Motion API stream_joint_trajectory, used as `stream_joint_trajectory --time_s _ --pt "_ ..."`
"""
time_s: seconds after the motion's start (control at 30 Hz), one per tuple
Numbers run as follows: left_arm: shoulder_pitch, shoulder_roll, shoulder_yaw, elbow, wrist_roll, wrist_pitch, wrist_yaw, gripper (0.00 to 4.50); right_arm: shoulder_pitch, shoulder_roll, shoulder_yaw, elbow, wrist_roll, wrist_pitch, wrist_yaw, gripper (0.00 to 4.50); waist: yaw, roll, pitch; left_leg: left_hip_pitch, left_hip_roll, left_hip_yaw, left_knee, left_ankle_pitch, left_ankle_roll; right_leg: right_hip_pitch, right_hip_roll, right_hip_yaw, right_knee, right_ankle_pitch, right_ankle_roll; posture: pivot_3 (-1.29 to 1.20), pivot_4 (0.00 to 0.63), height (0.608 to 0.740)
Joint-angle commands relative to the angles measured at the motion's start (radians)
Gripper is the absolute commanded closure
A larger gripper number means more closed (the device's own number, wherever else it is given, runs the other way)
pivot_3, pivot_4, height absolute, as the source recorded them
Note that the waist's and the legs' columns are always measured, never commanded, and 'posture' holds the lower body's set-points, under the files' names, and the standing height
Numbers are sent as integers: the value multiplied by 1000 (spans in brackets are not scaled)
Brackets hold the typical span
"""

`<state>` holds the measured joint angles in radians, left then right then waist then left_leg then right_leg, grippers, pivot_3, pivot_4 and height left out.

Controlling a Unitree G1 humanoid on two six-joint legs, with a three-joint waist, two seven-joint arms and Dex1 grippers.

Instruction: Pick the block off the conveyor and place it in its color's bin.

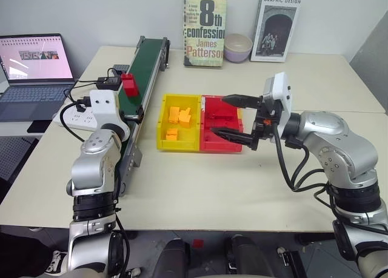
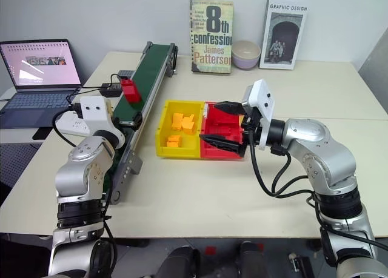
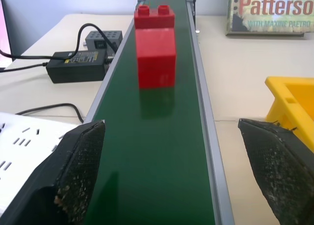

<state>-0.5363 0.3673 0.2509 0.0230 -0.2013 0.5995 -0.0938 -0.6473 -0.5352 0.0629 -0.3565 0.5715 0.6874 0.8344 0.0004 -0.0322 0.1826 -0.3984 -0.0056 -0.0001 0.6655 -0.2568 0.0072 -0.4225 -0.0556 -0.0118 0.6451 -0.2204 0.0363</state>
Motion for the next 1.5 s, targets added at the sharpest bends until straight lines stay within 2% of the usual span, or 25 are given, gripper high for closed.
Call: stream_joint_trajectory --time_s 0.03,0.43,0.67,0.97,1.13,1.23,1.5 --pt "-30 3 1 17 19 -38 13 6 -12 -11 -25 -48 20 15 -18 0 0 0 0 0 0 0 0 0 0 0 0 0 0 0 0 0 150 740" --pt "-52 -2 11 102 15 -68 13 6 -12 -25 -49 -65 34 52 -44 0 0 0 0 0 0 0 0 0 0 0 -1 0 0 0 0 0 150 740" --pt "-19 -27 82 18 -31 9 67 1269 -18 -32 -57 -57 36 54 -44 0 0 0 0 0 0 0 0 0 0 0 -1 0 0 0 0 0 150 740" --pt "34 -31 116 -122 -39 102 129 2963 -27 -31 -56 -35 32 38 -39 0 0 0 0 0 0 -1 0 0 0 0 -2 0 0 0 0 0 150 740" --pt "-21 1 112 -94 -39 110 113 2967 -14 -32 -57 -44 26 35 -49 0 -1 0 0 0 0 0 0 0 0 0 -1 0 0 0 0 0 150 740" --pt "-97 33 73 -34 -54 114 41 2967 8 -39 -68 -68 25 41 -69 0 0 0 0 0 0 -1 0 0 0 0 0 -1 0 0 0 0 150 740" --pt "-350 106 -210 161 -82 57 -437 2967 75 -107 -125 -182 15 92 -165 0 14 0 0 -1 -3 2 0 0 0 0 0 -2 -2 0 0 0 150 740"
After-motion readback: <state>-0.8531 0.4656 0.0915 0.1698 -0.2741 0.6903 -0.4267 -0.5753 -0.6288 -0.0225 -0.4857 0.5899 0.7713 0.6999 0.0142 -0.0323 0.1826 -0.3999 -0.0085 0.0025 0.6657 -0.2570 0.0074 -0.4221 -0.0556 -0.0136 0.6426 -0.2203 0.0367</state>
